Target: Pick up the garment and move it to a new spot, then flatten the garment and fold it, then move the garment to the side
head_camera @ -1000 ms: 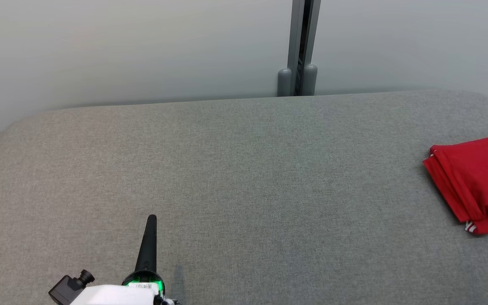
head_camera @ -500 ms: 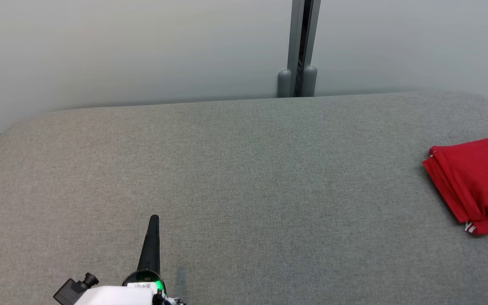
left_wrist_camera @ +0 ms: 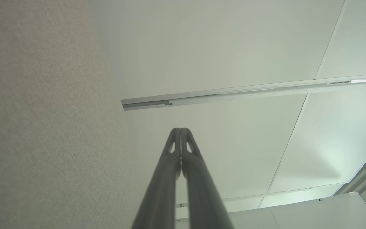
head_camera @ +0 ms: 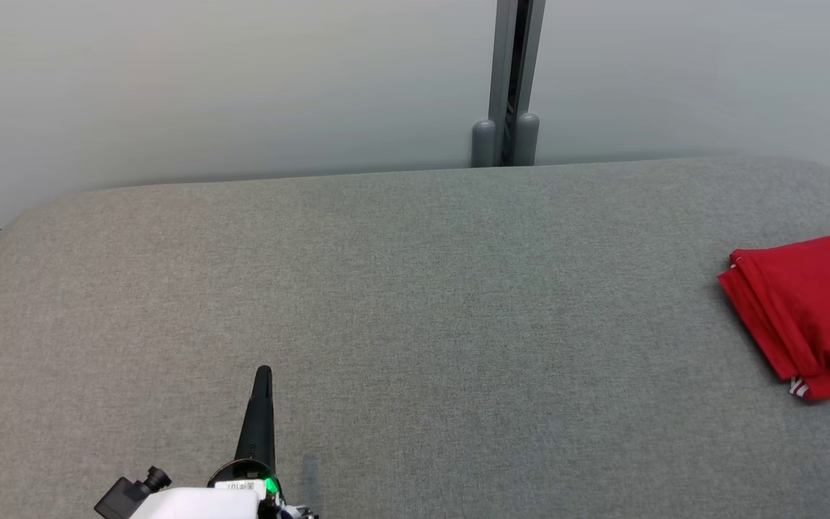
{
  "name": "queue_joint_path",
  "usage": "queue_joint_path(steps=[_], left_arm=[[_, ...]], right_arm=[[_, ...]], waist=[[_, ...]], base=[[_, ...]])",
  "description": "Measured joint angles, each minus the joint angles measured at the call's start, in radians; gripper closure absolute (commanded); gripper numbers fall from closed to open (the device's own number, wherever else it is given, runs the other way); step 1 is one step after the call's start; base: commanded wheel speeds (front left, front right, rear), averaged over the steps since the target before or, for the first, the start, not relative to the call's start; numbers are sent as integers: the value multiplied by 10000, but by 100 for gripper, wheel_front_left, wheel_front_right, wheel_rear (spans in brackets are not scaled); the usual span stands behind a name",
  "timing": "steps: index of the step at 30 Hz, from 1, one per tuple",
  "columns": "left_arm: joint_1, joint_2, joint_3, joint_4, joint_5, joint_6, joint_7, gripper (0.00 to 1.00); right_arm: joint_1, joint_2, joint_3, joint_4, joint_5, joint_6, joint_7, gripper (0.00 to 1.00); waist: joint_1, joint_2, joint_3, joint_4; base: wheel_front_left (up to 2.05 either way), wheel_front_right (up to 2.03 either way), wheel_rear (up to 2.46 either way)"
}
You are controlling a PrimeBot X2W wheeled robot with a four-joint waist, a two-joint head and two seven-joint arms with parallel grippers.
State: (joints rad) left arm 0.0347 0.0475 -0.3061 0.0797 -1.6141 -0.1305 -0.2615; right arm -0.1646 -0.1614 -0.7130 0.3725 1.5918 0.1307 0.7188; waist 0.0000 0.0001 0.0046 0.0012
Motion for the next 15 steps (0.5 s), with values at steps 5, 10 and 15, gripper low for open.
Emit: queue_joint_path(steps=[5, 10, 15], left_arm=[[0, 0, 0, 0, 0, 0, 0, 100], [0, 0, 0, -2, 0, 0, 0, 100], [0, 0, 0, -2, 0, 0, 0, 100]], right_arm=[[-4, 2, -21, 0, -4, 0, 13, 100], [-7, 6, -46, 0, -8, -2, 25, 100], [-11, 12, -67, 2, -29, 0, 29, 100]], waist=[[0, -1, 0, 0], [0, 0, 0, 0], [0, 0, 0, 0]], base=[[0, 0, 0], [0, 0, 0], [0, 0, 0]])
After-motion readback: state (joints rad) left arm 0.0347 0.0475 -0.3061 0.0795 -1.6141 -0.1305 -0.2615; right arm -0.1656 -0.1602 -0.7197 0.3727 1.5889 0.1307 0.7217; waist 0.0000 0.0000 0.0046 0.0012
